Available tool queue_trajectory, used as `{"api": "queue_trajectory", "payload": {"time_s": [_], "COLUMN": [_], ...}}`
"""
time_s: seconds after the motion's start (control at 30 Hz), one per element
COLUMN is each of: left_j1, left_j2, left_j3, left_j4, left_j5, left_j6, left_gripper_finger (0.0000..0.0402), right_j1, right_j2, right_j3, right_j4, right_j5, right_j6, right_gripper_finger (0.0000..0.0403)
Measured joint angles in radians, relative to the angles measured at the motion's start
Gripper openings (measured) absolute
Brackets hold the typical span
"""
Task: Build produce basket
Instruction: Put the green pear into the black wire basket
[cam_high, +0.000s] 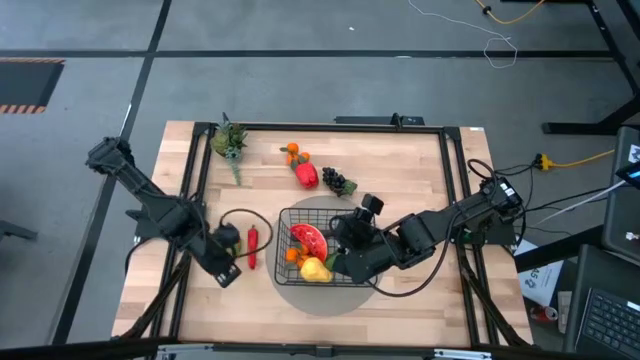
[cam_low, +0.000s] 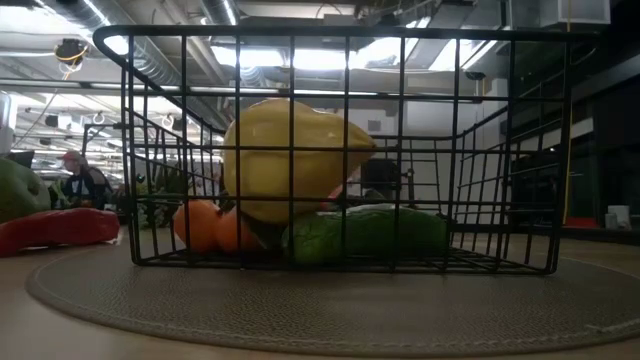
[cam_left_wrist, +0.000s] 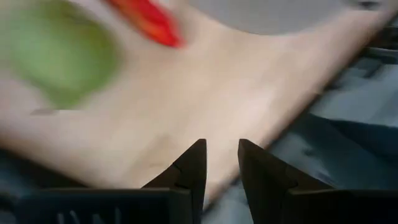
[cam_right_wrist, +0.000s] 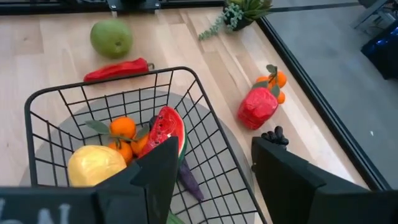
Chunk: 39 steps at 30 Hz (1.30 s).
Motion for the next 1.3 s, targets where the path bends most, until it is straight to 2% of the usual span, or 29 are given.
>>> {"api": "queue_trajectory", "payload": {"time_s": [0.13,0.33,0.47,0.63,0.83,0.9,1.03,1.3], "left_j1": [-0.031,-0.044,-0.065,-0.065,-0.066,-0.066,-0.066,-0.031], "left_j2": [0.01,0.043,0.046,0.046,0.046,0.046,0.046,0.046], "left_j3": [0.0,-0.005,-0.056,-0.175,-0.298,-0.318,-0.33,-0.33], "left_j4": [-0.213,-0.412,-0.342,-0.097,0.02,0.053,0.084,0.081], "left_j5": [-0.111,-0.14,-0.132,-0.122,-0.015,-0.013,-0.117,-0.39], "left_j6": [-0.008,-0.005,-0.008,-0.019,-0.122,-0.151,-0.208,-0.339], "left_gripper_finger": [0.0087,0.0087,0.0087,0.0087,0.0087,0.0087,0.0087,0.0087], "right_j1": [0.0,0.0,0.012,0.026,0.026,0.026,0.025,0.005], "right_j2": [0.0,0.0,0.0,0.0,0.0,0.0,0.0,0.0], "right_j3": [0.0,0.0,0.0,0.0,0.0,0.0,0.0,0.0], "right_j4": [0.003,0.013,0.008,0.008,0.007,0.007,0.007,0.008], "right_j5": [0.0,0.0,0.001,0.0,0.001,0.001,0.002,0.003], "right_j6": [0.0,0.0,0.0,0.0,-0.002,-0.003,-0.005,-0.004], "right_gripper_finger": [0.0204,0.0204,0.0204,0.0204,0.0204,0.0204,0.0204,0.0204]}}
